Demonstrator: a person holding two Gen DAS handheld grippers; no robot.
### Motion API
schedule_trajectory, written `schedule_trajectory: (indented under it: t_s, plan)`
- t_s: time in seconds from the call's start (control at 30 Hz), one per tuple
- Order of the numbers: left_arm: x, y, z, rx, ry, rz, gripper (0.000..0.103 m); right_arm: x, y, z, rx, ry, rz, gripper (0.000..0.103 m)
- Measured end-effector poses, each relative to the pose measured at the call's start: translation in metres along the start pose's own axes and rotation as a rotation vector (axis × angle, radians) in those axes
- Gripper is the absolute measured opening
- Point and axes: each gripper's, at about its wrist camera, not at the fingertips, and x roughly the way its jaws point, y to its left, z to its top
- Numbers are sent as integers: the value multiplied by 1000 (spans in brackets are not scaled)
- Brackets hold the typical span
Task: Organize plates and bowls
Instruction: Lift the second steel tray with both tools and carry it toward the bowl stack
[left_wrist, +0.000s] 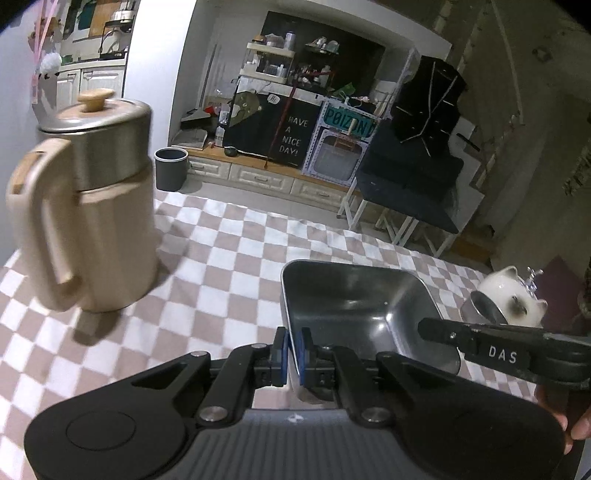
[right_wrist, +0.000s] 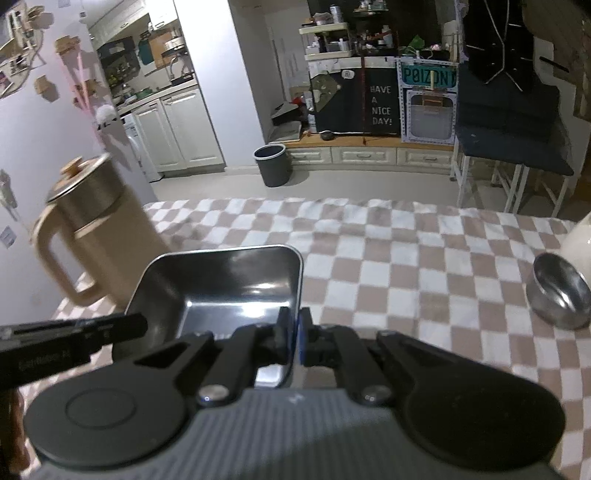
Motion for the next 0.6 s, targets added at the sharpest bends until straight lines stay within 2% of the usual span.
schedule_trajectory:
  t_s: [0.43, 0.6]
  plan:
    - [-74, 27, -29, 45, -22, -12, 5, -43, 47, -53, 13, 34, 96, 8]
    - [-80, 26, -42, 95, 27, 19, 5, -52, 51, -70, 65, 76, 124, 9]
